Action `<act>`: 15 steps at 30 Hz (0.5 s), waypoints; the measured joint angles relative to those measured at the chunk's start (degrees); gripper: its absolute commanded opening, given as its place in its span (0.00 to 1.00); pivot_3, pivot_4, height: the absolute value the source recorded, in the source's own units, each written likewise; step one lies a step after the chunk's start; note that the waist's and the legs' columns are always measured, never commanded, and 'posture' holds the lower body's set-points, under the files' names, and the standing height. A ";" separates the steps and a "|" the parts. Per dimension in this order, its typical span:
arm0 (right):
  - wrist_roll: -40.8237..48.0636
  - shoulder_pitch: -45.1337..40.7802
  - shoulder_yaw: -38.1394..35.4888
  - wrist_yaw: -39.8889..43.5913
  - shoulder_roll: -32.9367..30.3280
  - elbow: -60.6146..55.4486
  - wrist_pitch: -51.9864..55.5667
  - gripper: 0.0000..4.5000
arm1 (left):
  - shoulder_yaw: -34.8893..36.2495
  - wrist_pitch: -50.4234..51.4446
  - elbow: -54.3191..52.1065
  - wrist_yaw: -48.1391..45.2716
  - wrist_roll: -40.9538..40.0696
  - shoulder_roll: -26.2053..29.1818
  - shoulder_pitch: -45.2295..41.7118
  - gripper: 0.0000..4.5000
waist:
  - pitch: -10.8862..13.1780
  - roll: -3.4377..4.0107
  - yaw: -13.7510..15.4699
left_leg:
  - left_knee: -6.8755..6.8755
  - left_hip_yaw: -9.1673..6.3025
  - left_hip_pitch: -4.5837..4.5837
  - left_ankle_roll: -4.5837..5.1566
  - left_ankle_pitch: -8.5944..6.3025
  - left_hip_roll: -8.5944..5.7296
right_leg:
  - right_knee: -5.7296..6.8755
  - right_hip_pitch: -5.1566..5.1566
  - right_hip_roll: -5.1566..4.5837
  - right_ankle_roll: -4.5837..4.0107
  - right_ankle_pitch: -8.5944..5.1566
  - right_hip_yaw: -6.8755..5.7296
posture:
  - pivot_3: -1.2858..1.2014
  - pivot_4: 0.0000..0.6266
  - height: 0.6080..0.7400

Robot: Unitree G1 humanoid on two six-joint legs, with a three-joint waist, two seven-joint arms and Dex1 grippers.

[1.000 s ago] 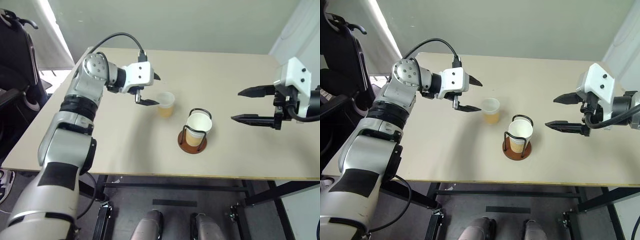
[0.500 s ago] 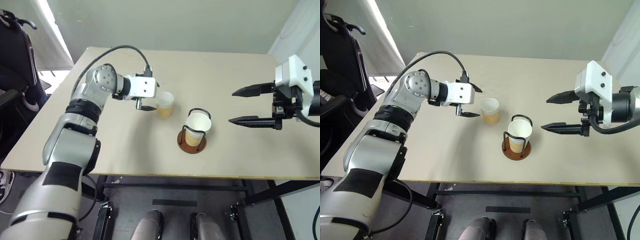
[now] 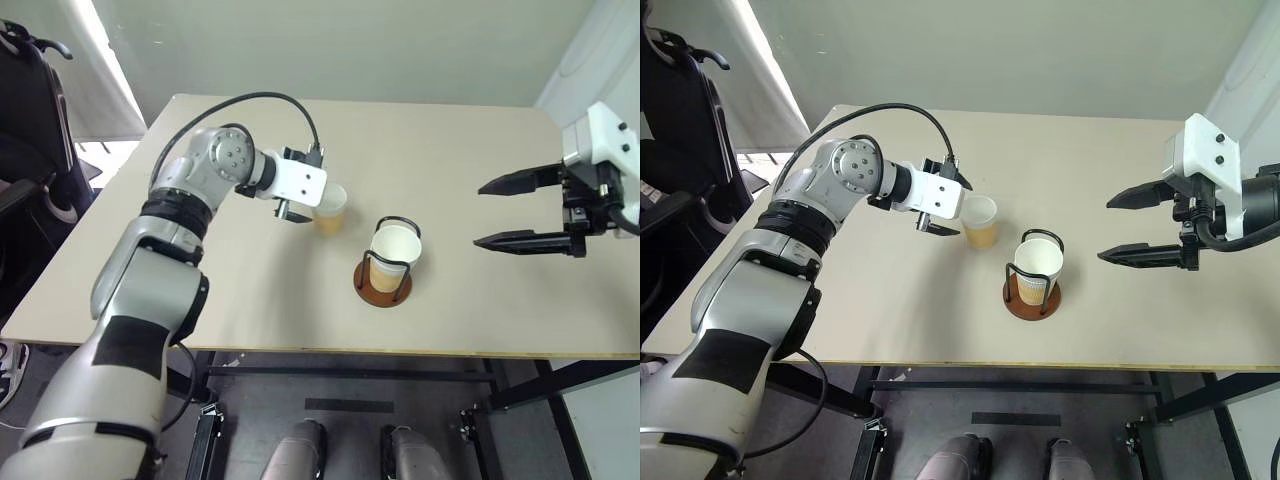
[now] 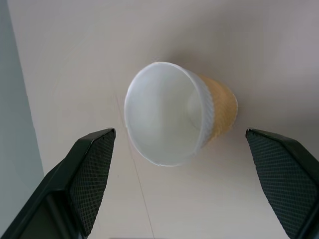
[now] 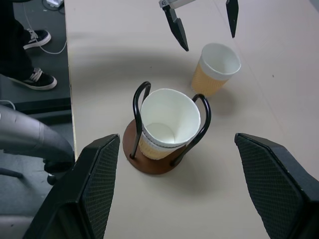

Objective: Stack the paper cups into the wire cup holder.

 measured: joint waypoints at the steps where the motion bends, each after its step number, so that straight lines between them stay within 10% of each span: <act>1: -0.03 -0.02 0.00 0.01 -0.02 0.09 0.03 0.83 | -0.13 0.01 0.03 0.51 0.34 -0.02 0.00 1.00 | 0.00 0.00 0.02 | 0.01 -0.04 0.00 0.00 0.00 0.03 | 0.00 0.00 -0.07 0.01 0.01 0.03 | 0.52 0.24 1.00; 15: -1.03 -0.55 0.53 -0.08 -0.02 0.11 0.20 0.83 | -1.44 0.12 2.38 4.64 3.25 -2.35 0.62 0.96 | 0.00 -0.01 0.07 | 0.04 0.03 0.03 0.01 0.00 0.02 | 0.08 0.00 -0.05 0.02 0.01 0.01 | 0.52 0.24 1.00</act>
